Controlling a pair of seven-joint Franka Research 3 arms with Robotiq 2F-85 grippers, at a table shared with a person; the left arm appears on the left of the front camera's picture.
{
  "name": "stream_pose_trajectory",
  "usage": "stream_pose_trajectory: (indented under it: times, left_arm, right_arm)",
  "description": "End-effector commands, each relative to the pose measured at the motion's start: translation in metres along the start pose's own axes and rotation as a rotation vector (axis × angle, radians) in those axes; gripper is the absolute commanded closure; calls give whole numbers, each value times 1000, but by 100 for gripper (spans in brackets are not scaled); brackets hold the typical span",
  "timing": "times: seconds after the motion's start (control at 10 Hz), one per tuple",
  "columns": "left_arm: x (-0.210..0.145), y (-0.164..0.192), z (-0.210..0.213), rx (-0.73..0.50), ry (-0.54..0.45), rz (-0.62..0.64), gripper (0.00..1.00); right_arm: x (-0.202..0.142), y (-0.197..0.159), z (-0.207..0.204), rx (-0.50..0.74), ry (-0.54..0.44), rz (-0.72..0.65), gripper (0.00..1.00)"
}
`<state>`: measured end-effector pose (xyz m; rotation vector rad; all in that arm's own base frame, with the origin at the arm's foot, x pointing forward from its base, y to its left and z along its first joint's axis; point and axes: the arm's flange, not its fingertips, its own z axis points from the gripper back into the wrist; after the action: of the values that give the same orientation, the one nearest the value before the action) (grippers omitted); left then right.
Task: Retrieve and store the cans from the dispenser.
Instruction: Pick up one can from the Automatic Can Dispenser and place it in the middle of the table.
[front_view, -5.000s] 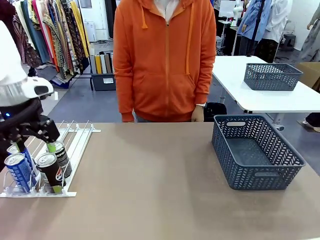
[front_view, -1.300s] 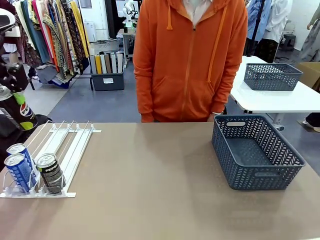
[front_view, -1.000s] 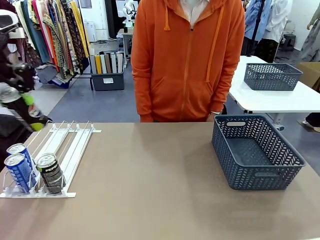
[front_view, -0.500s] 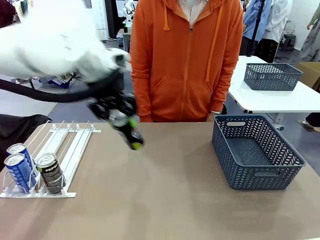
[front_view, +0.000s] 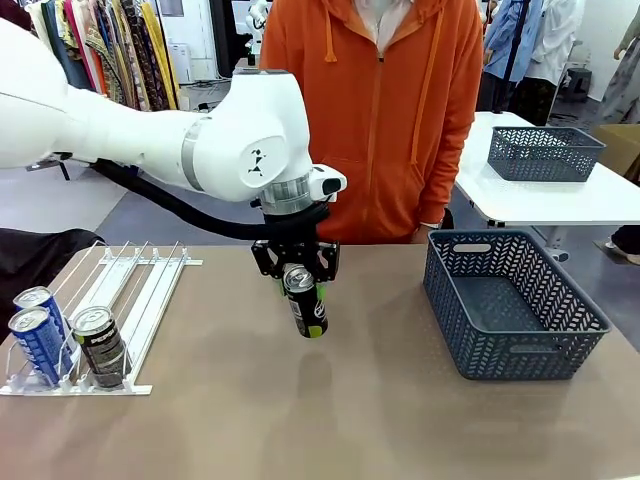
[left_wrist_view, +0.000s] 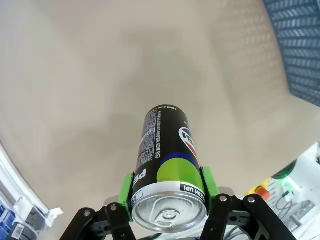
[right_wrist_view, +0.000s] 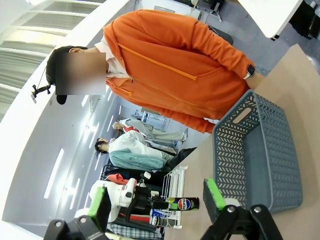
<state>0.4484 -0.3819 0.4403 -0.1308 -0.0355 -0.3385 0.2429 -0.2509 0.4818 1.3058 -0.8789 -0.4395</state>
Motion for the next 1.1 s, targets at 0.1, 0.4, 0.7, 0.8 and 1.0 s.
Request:
stream_pose_trajectory:
  times: [0.1,0.4,0.7,0.8,1.0]
  left_arm:
    - [5,-17,-15,59,-2,-56,100]
    - [11,-18,-28,94,33,-60,100]
    - [12,-17,-29,97,42,-53,61]
    - [11,-18,-29,100,46,-57,3]
    - [9,-17,-20,124,-3,-53,0]
  right_arm:
    - [4,2,-2,23,-18,13,0]
    - [4,2,-2,23,-18,13,0]
    - [4,2,-2,23,-18,13,0]
    - [4,2,-2,23,-18,13,0]
    - [4,2,-2,23,-18,13,0]
